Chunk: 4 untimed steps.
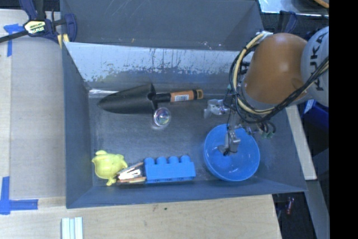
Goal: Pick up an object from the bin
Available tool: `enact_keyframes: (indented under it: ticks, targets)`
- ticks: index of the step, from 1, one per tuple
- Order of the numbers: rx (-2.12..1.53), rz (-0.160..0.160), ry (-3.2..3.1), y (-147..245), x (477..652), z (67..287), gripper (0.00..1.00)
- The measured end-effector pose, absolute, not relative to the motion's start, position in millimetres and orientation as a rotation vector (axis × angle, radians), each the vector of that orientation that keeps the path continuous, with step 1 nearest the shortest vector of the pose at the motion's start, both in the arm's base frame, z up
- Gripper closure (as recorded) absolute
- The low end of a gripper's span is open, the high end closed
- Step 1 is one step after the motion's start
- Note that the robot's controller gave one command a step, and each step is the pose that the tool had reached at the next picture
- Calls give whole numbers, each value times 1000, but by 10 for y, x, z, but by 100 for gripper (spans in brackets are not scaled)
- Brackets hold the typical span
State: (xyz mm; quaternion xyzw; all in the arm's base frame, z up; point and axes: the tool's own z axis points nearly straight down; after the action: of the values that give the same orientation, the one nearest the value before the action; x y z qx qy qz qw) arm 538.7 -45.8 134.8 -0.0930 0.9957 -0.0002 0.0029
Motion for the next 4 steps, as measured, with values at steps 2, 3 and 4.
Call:
enact_keyframes:
  ticks: [2,3,4]
  targets:
    - [-499,-4,3093,-232,5450,769,0]
    - [-846,-14,2995,-141,5657,1177,0]
    - [-540,-7,3082,-637,5212,1676,0]
